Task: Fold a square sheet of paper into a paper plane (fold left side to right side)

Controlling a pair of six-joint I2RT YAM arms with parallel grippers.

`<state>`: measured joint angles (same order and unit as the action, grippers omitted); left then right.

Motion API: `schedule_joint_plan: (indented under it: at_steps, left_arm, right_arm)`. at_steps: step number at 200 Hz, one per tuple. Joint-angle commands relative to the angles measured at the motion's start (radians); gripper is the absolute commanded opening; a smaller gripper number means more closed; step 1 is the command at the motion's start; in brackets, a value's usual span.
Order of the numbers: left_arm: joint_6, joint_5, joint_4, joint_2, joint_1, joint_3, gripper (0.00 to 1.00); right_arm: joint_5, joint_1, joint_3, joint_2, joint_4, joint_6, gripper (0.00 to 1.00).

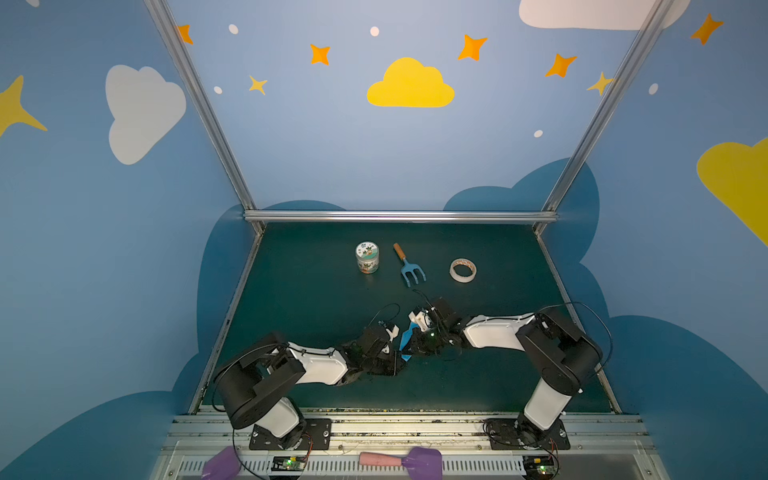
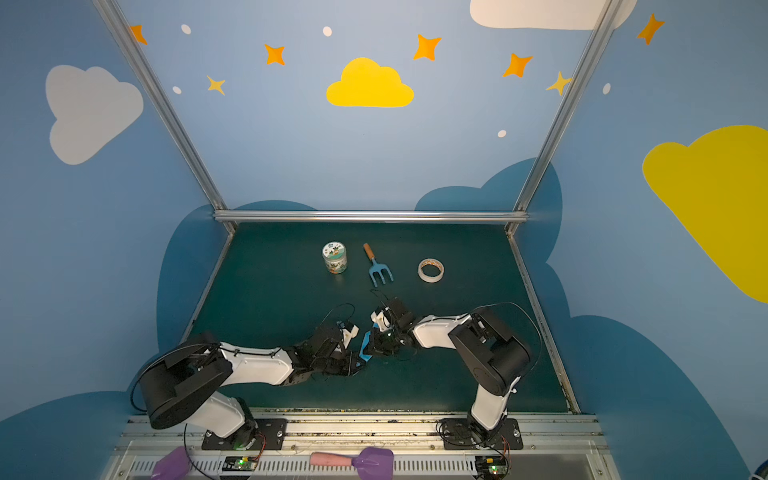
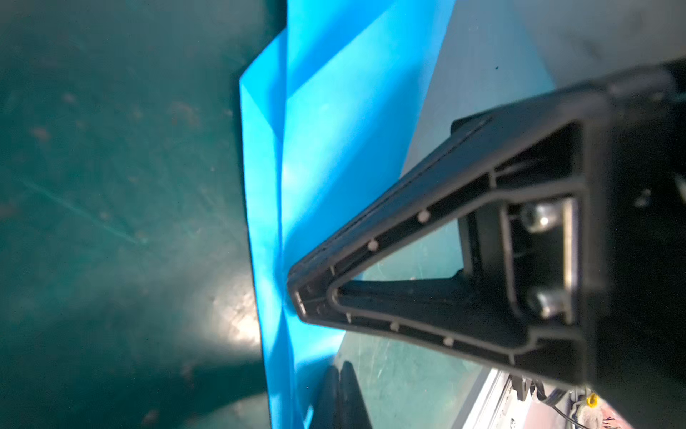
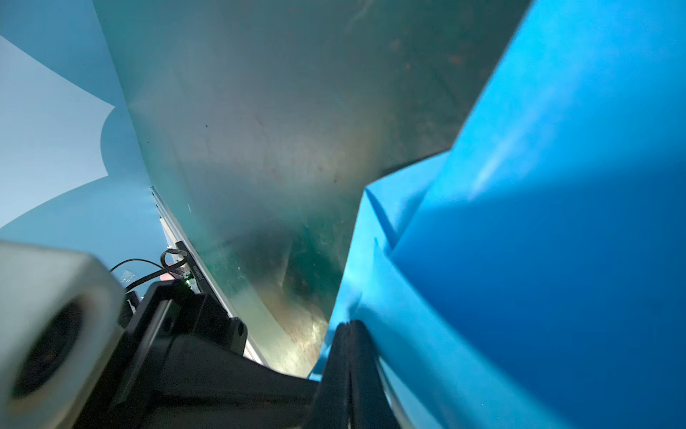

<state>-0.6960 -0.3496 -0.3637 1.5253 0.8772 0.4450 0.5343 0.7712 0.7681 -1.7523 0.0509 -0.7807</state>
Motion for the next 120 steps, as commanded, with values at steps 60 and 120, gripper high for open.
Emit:
schedule_joint_plan:
  at_steps: [60,120]
  left_arm:
    - [0.056,0.089,0.217,-0.094,-0.015,0.085,0.03]
    - [0.059,0.104,0.183,-0.014,-0.016,0.070,0.03]
  right_arm:
    - [-0.085,-0.013,-0.044,-0.026,-0.085,0.002,0.01]
    - [-0.085,-0.012,-0.041,-0.024,-0.085,-0.003,0.01]
